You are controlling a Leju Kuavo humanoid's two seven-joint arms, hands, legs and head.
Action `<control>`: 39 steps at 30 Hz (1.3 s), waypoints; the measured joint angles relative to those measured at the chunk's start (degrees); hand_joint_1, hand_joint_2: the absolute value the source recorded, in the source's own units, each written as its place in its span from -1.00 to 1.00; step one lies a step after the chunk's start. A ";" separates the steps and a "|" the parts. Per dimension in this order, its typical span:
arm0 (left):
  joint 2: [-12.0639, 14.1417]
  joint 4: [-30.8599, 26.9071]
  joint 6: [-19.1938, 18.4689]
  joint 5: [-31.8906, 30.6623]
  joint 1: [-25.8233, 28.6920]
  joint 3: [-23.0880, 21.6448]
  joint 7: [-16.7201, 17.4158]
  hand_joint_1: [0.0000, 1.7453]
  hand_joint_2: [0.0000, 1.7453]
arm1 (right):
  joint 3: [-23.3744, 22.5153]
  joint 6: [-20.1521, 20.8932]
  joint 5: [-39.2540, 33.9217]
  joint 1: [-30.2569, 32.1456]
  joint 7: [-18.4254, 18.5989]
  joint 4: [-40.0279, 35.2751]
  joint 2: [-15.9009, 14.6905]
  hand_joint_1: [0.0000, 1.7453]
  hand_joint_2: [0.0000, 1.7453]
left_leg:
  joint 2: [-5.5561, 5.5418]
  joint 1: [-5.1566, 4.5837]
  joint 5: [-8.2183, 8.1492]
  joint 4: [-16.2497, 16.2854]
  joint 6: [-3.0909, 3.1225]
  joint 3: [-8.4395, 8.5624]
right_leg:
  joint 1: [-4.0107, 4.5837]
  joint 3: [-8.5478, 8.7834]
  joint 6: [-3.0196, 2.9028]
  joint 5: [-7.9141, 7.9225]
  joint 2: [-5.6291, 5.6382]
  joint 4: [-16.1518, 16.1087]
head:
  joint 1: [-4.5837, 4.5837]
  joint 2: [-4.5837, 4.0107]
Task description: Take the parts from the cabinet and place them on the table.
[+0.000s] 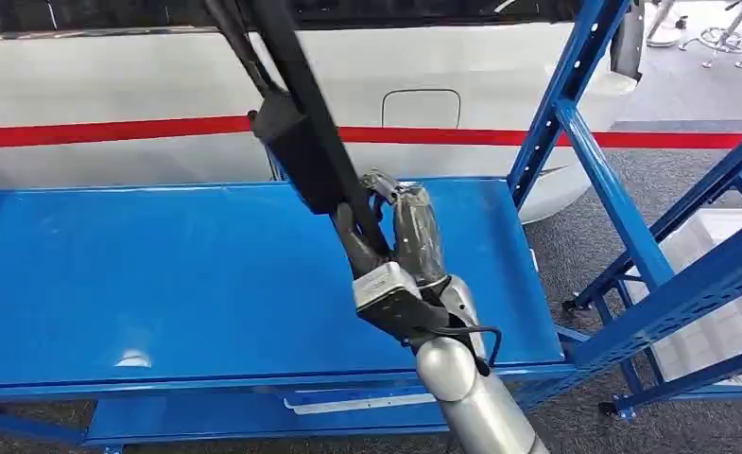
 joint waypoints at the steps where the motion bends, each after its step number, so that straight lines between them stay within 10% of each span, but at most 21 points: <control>1: 0.04 0.02 -0.28 -0.15 0.02 0.00 0.24 -1.00 1.00 | -0.63 0.00 -0.30 0.22 -0.04 -0.30 -0.48 1.00 1.00 | 0.20 0.01 0.01 0.01 -0.04 -0.19 | -0.22 -1.89 -0.15 -2.27 -0.01 4.63 | 0.09 -0.02; 4: 0.22 0.02 -0.41 -0.24 0.08 0.04 0.41 -1.00 1.00 | -1.77 0.00 -0.65 1.59 -0.04 -0.55 -1.57 1.00 1.00 | 0.55 0.27 0.43 0.07 -0.68 -0.81 | -1.10 -5.05 1.03 -5.04 -0.05 13.23 | 0.04 -0.02; 8: 0.35 0.07 -1.05 -0.63 0.02 0.04 0.50 -1.00 1.00 | -2.23 0.00 -1.51 1.87 -0.02 -1.24 -2.18 1.00 1.00 | 0.60 1.38 0.47 1.83 -2.54 -2.38 | -2.94 4.70 4.57 -0.59 -0.23 -3.97 | 0.20 0.00; 9: 0.81 0.07 -1.26 -1.29 -0.02 0.02 0.78 -1.00 1.00 | -2.29 -0.09 -2.05 2.16 0.15 -1.46 -2.31 1.00 1.00 | 0.26 1.23 0.55 2.04 -3.22 -2.91 | -1.55 4.55 3.93 0.34 0.82 -1.78 | 0.35 -0.02; 13: 0.92 0.20 -2.80 -3.30 0.16 -0.33 2.14 -1.00 1.00 | -3.60 -1.25 -3.34 3.56 0.50 -3.37 -3.34 1.00 1.00 | -0.44 1.76 0.93 3.19 -4.30 -3.83 | -2.12 2.49 1.21 0.08 0.52 -1.52 | -0.24 0.00; 17: 1.09 0.24 -4.17 -4.63 0.00 -0.83 3.08 -1.00 1.00 | -5.00 -2.23 -4.15 5.32 0.55 -5.79 -4.63 1.00 1.00 | 1.55 1.56 -9.80 15.90 -4.20 -8.11 | -1.11 1.20 -1.16 1.74 -0.12 -1.44 | -0.50 -0.02; 19: 1.09 0.24 -4.57 -4.90 -0.01 -1.03 3.43 -1.00 1.00 | -5.51 -2.27 -4.26 6.35 0.55 -6.60 -5.35 1.00 1.00 | 1.57 1.48 -11.52 21.26 -3.91 -8.82 | -0.39 0.27 -1.54 2.46 -0.40 -1.42 | -0.48 -0.02; 23: 1.16 0.22 -5.16 -5.55 -0.19 -1.86 3.72 -1.00 1.00 | -6.36 -2.27 -4.32 7.13 0.94 -8.46 -6.29 1.00 1.00 | 1.55 -0.09 -6.68 6.60 -0.64 2.39 | 0.56 -1.16 -1.59 3.91 -0.49 -1.45 | -0.48 -0.02; 24: 1.45 0.20 -5.18 -5.70 -0.42 -1.92 3.84 -1.00 1.00 | -6.51 -2.21 -4.30 7.23 1.11 -9.04 -6.44 1.00 1.00 | 2.00 -0.51 -8.23 3.58 0.25 4.06 | 0.65 -1.31 -1.28 4.23 -0.61 -1.44 | -0.33 0.00; 28: 1.46 0.24 -5.42 -6.43 -0.47 -2.32 4.09 -1.00 1.00 | -7.17 -2.19 -4.22 7.69 1.29 -10.25 -6.99 1.00 1.00 | 2.20 -1.61 -5.44 2.41 0.84 3.41 | 0.12 -1.24 0.46 5.98 -0.98 -2.42 | -0.68 -0.02; 29: 1.40 0.26 -5.62 -6.47 -0.50 -2.51 4.13 -1.00 1.00 | -7.58 -2.23 -4.22 7.90 1.31 -10.49 -7.28 1.00 1.00 | 2.56 -0.67 -4.02 1.05 0.49 3.34 | 0.31 -1.66 0.33 5.28 -0.97 -1.59 | -0.66 -0.02; 32: 1.40 0.26 -5.99 -7.17 -0.71 -3.28 4.20 -1.00 1.00 | -8.45 -2.40 -4.04 8.42 1.42 -11.21 -7.84 1.00 1.00 | 2.48 -0.79 -1.89 0.46 0.43 1.57 | 0.12 -4.95 -0.74 -2.77 -0.64 6.97 | 0.04 -0.02; 34: 1.40 0.26 -6.42 -7.54 -0.66 -3.41 4.22 -1.00 1.00 | -9.02 -2.47 -3.69 9.30 1.46 -11.45 -8.00 1.00 1.00 | 2.50 -0.74 -0.68 0.58 0.18 -0.26 | -0.38 -6.04 0.09 -4.85 -0.64 13.79 | 0.04 -0.02; 36: 1.38 0.26 -6.60 -7.58 -0.66 -3.58 4.20 -1.00 1.00 | -9.31 -2.51 -3.58 9.68 1.53 -11.54 -8.17 1.00 1.00 | 2.56 -0.45 0.47 0.84 -0.36 -2.07 | -0.97 -3.28 2.06 -2.10 -0.66 12.14 | 0.02 -0.02; 38: 1.35 0.26 -7.03 -7.69 -0.68 -3.63 4.15 -1.00 1.00 | -9.42 -2.56 -3.26 9.70 1.60 -11.89 -8.28 1.00 1.00 | 2.57 -0.05 1.15 2.05 -1.18 -3.92 | -1.72 3.33 3.52 0.25 -0.70 3.14 | 0.07 -0.02; 39: 1.49 0.22 -7.34 -7.85 -0.66 -3.65 3.96 -1.00 1.00 | -9.53 -2.56 -2.95 9.67 1.64 -12.09 -8.28 1.00 1.00 | 2.52 -0.26 1.27 2.81 -1.50 -4.76 | -1.80 6.27 3.27 -2.06 -0.62 -1.64 | 0.17 0.00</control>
